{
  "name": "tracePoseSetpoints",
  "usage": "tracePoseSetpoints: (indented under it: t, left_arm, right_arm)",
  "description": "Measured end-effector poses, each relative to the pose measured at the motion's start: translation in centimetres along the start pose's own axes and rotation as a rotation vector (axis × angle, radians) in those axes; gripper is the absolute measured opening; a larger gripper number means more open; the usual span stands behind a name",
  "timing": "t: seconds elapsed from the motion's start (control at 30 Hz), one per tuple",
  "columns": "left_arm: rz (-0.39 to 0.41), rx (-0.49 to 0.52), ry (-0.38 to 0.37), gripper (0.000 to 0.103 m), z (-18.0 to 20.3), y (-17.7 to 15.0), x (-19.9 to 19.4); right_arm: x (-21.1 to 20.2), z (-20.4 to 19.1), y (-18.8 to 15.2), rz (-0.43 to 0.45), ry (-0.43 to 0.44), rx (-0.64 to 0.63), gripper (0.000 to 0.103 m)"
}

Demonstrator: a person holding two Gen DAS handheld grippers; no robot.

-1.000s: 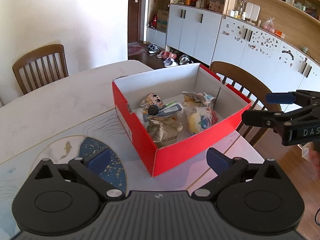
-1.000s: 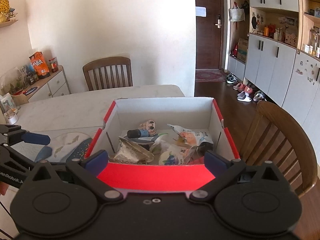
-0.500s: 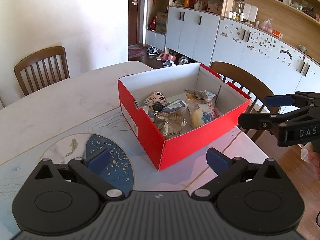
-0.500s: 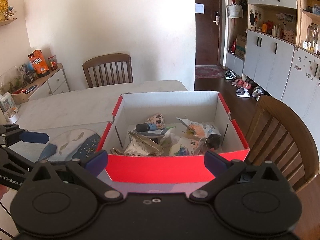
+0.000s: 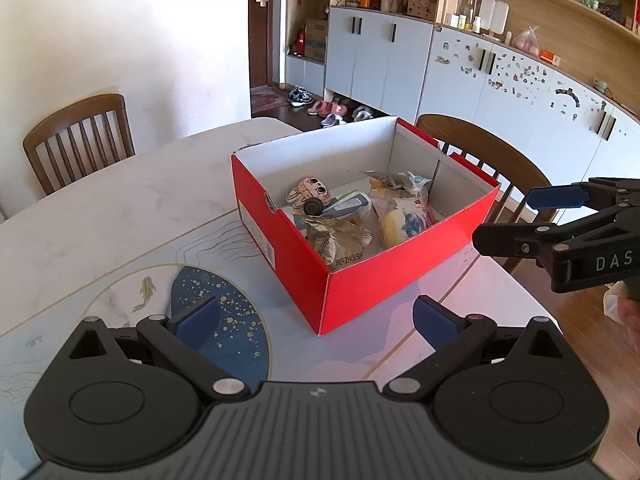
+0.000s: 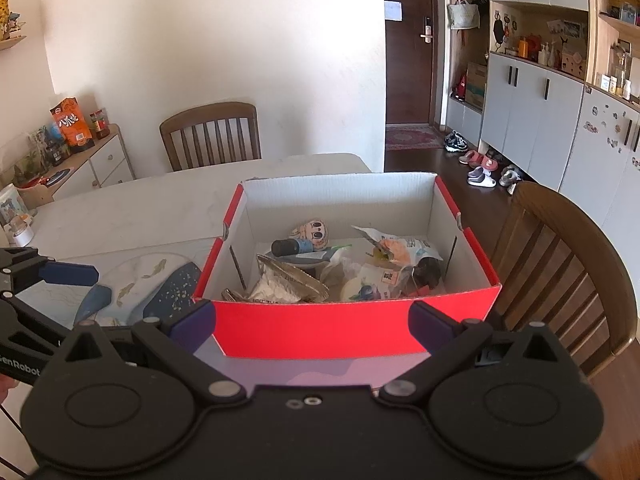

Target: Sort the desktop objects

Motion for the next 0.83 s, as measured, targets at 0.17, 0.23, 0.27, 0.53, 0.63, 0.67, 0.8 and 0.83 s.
tracePoseSetpoints:
  t: [0.17, 0.23, 0.27, 0.53, 0.63, 0.67, 0.8, 0.83]
  left_arm:
    - [-0.002, -0.003, -0.004, 0.103, -0.09, -0.12, 0.01]
    - [-0.003, -0.004, -0.004, 0.103, -0.13, -0.18, -0.01]
    - [-0.003, -0.003, -0.005, 0.103, -0.14, -0.18, -0.04]
    - [0.003, 0.004, -0.008, 0.103, -0.12, -0.29, -0.22]
    - [0.008, 0.005, -0.008, 0.103, -0.2, -0.23, -0.35]
    - [0.008, 0.005, -0.008, 0.103, -0.24, -0.24, -0.37]
    - [0.008, 0.006, -0.004, 0.103, -0.44, -0.3, -0.5]
    - [0.008, 0.008, 0.0, 0.103, -0.48, -0.33, -0.51]
  right_arm:
    - [0.16, -0.18, -0.33, -0.013, 0.0, 0.006, 0.103]
    - [0.16, -0.29, -0.43, -0.016, 0.0, 0.005, 0.103]
    - [0.16, -0.33, -0.43, -0.017, 0.001, 0.006, 0.103]
    - [0.08, -0.37, -0.47, -0.014, -0.005, 0.009, 0.103]
    - [0.06, -0.41, -0.5, -0.016, -0.005, 0.011, 0.103]
    - [0.07, -0.45, -0.52, -0.017, -0.005, 0.011, 0.103]
    - [0.16, -0.61, -0.53, -0.02, -0.005, 0.013, 0.103]
    - [0.17, -0.67, -0.55, -0.02, -0.005, 0.012, 0.103]
Point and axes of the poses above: each gripper's, at about its wrist camera, not at the fingertips, and x roughly the way its jaws point, z to its right, y to its top, the point moved 5 cm from there along x, roughly the way its jaws point, and after that the axes turned 5 degrees about x, right-handed, at the moved point
